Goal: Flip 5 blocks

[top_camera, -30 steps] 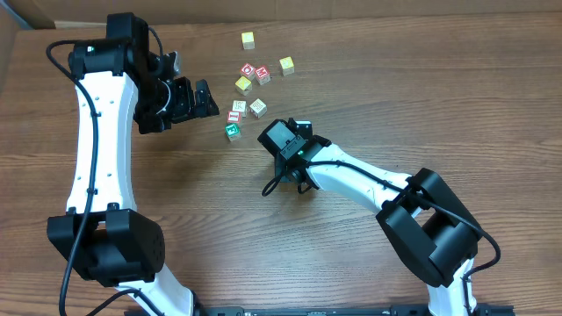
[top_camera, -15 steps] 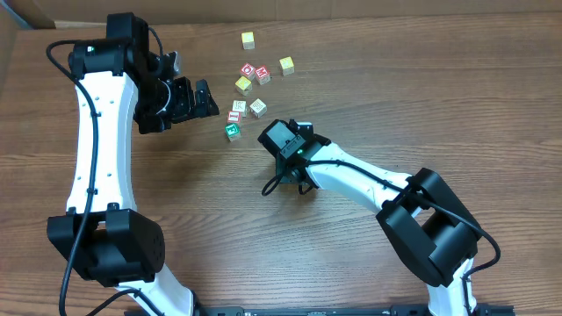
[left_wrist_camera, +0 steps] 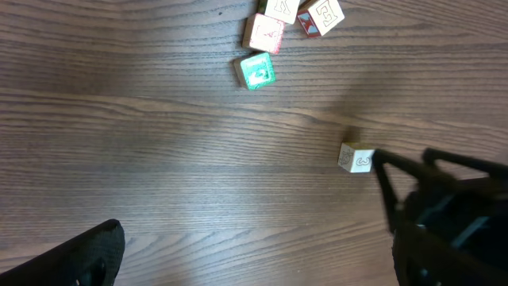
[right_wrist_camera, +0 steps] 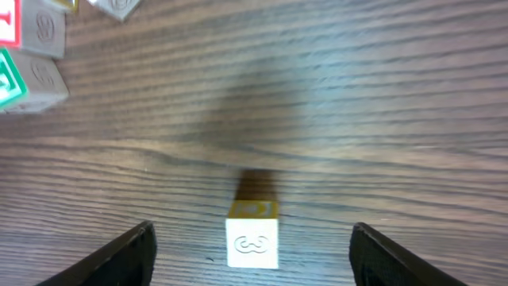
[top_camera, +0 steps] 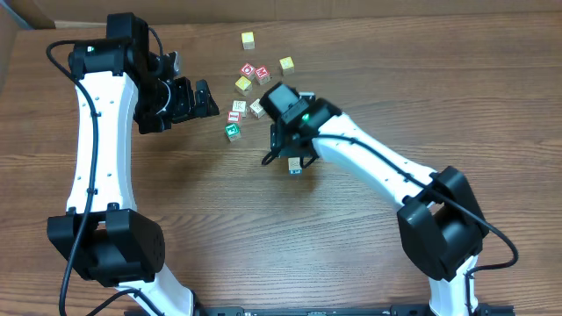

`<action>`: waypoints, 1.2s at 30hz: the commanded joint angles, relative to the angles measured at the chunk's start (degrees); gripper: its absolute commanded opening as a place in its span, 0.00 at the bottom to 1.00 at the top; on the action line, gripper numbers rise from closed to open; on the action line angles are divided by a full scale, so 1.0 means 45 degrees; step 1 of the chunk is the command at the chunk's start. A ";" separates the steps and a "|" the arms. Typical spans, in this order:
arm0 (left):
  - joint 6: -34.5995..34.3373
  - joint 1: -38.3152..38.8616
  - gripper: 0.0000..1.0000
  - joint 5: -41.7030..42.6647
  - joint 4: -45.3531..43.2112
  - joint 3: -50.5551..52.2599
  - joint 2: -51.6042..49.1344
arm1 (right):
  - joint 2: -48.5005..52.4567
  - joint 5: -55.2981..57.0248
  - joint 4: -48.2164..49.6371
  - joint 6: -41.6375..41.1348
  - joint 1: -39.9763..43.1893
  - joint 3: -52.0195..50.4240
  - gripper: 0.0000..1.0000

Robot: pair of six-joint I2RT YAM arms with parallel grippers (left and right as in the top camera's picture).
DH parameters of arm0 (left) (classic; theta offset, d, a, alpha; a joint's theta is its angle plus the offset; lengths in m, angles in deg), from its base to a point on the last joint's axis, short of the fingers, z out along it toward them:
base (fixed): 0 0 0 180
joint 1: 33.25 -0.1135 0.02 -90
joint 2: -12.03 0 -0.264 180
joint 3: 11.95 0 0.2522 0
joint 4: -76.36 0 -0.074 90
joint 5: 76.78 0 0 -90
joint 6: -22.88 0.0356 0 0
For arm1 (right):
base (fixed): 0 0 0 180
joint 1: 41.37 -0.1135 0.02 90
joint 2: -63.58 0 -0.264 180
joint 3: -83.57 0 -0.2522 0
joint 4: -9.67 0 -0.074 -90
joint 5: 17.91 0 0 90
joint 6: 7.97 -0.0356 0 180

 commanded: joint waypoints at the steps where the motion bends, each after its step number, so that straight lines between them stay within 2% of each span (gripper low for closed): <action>1: -0.0141 0.0083 1.00 0.0005 -0.0005 -0.0248 -0.0117 | 0.0024 -0.0330 -0.0549 0.0607 0.0355 0.1039 0.79; 7: -0.0141 0.0078 1.00 0.0005 -0.0180 -0.0253 -0.0117 | 0.0024 -0.0748 -0.1807 0.0607 0.1093 0.2861 0.79; 13: 0.0058 0.0078 1.00 -0.0714 -0.0374 -0.0248 -0.0117 | 0.0024 -0.1530 -0.1345 0.0602 0.1583 0.3327 0.79; 15: 0.0058 0.0078 1.00 -0.1739 -0.0364 -0.0248 -0.0117 | 0.0049 -0.1530 -0.1035 0.0607 0.1598 0.3327 0.79; 22: 0.0063 0.0078 1.00 -0.7155 0.0282 -0.0248 -0.0117 | 0.0534 -0.1520 0.0617 0.0607 0.1190 0.3264 0.79; 24: 0.0063 0.0078 1.00 -0.8072 0.0452 -0.0248 -0.0117 | 0.0801 -0.1472 0.1146 0.0617 0.0991 0.3245 0.80; 36: 0.0049 0.0078 1.00 -0.8553 0.0160 -0.0248 -0.0117 | 0.3191 -0.0899 0.4478 0.4391 0.0296 0.3240 0.80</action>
